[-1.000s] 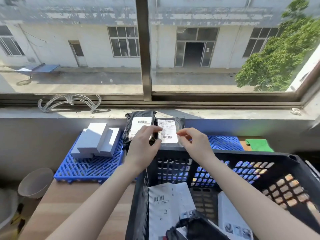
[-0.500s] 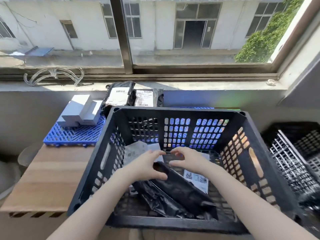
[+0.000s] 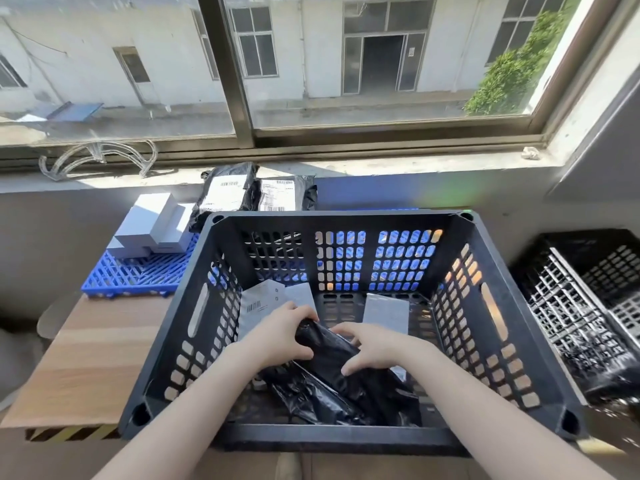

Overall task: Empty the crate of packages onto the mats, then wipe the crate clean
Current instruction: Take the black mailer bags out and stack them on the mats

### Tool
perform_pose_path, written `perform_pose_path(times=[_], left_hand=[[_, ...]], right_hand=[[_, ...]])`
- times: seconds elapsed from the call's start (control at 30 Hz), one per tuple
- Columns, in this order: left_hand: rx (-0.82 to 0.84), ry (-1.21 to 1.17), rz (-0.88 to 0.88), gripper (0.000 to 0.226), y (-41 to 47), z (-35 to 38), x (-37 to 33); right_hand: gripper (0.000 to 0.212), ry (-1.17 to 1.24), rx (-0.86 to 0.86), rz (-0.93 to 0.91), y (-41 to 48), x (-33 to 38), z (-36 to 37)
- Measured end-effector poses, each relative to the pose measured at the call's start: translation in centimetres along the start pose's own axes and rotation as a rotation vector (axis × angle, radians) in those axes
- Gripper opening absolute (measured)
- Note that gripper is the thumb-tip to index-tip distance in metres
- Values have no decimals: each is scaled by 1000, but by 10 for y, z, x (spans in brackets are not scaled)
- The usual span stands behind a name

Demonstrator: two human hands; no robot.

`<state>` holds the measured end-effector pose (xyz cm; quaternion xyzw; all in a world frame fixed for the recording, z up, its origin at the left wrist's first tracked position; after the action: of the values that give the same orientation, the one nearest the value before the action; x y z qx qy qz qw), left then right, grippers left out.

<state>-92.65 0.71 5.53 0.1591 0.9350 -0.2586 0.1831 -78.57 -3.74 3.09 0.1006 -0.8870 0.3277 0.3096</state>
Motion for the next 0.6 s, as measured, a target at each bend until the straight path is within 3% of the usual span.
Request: perform_pose_path(times=[0.2, 0.37, 0.47, 0.53, 0.6], left_hand=[[-220, -101, 92, 61, -12, -47, -11], [-653, -320, 173, 68, -40, -110, -16], [-883, -354, 189, 58, -60, -136, -18], [-928, -401, 215, 45, -69, -148, -25], [-822, -472, 264, 38, -69, -153, -35]], right_hand=[[72, 85, -126, -60, -15, 17, -35], [67, 215, -315, -142, -37, 42, -82], [56, 286, -465, -210, -47, 59, -110], [52, 337, -581, -260, -52, 72, -127], [57, 386, -709, -302, -55, 83, -142]])
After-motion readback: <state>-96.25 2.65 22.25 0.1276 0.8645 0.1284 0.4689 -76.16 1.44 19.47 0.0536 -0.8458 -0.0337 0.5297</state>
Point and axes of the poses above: each hand's wrist, its own y-axis towards the middle knuckle, its own z-axis out of the palm, x = y × z, the point moved 8 cm from there along y, towards the middle knuckle, and after that the axes turned 7 degrees about -z, right-handed, at the moved point
